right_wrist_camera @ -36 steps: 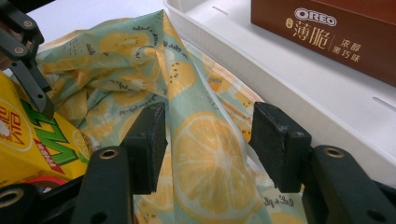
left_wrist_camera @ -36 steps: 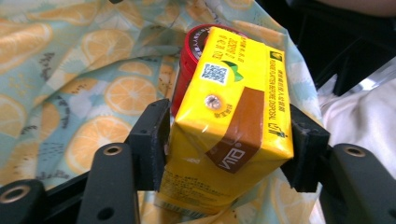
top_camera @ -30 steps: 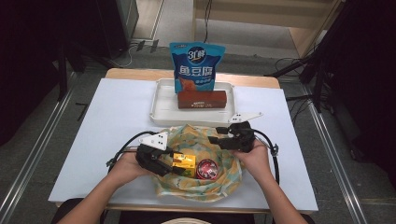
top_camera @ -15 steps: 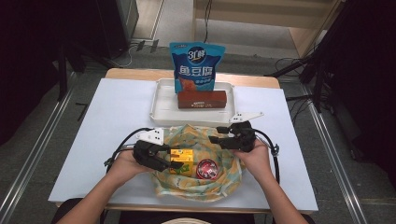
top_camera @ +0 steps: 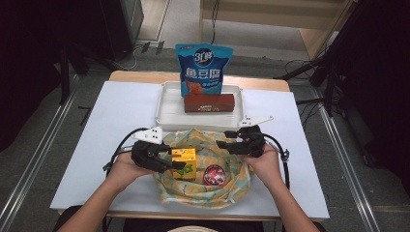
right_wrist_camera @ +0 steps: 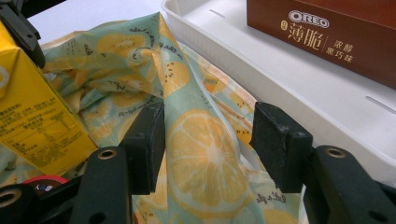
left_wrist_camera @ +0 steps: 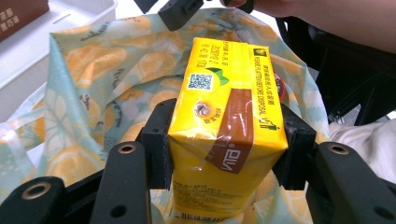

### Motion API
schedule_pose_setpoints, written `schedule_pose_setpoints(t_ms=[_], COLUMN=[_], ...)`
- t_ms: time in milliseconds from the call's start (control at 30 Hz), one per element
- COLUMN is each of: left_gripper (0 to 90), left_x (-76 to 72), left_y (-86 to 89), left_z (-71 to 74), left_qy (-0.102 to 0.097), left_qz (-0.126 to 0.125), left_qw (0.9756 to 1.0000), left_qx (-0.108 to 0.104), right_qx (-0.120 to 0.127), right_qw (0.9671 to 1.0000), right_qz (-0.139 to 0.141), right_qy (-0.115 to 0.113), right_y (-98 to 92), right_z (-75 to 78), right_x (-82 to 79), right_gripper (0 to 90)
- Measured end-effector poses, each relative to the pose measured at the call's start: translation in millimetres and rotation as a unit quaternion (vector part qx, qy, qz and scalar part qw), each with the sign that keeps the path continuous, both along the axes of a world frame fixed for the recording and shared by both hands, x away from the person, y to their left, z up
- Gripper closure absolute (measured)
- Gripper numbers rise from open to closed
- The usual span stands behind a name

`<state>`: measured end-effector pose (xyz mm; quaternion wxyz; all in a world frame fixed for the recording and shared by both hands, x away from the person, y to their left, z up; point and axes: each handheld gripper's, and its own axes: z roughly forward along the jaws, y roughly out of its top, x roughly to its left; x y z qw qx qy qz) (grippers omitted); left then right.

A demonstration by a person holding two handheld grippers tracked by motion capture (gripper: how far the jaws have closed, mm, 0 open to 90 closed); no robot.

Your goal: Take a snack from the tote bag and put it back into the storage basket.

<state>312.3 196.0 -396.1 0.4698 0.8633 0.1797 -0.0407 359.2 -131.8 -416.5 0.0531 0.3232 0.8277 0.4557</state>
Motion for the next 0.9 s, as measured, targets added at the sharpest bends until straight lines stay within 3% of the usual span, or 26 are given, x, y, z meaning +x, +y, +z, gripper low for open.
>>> schedule_pose_setpoints(t_ms=[533,900], left_gripper=[50.0,50.2], left_x=[-2.4,-8.2], left_y=[7.1,15.8], left_z=[13.1,30.1], left_qy=[-0.006,-0.015], left_qz=[0.023,0.032], left_qw=[0.9997,0.9994], left_qx=[0.001,-0.006], right_qx=[0.0,-0.005], right_qw=[1.0,1.0], right_qz=[0.002,0.004], right_qy=[-0.005,-0.007], right_y=[0.3,1.6], right_z=[0.5,0.5], right_x=[-0.4,0.1], right_gripper=[40.8,40.6])
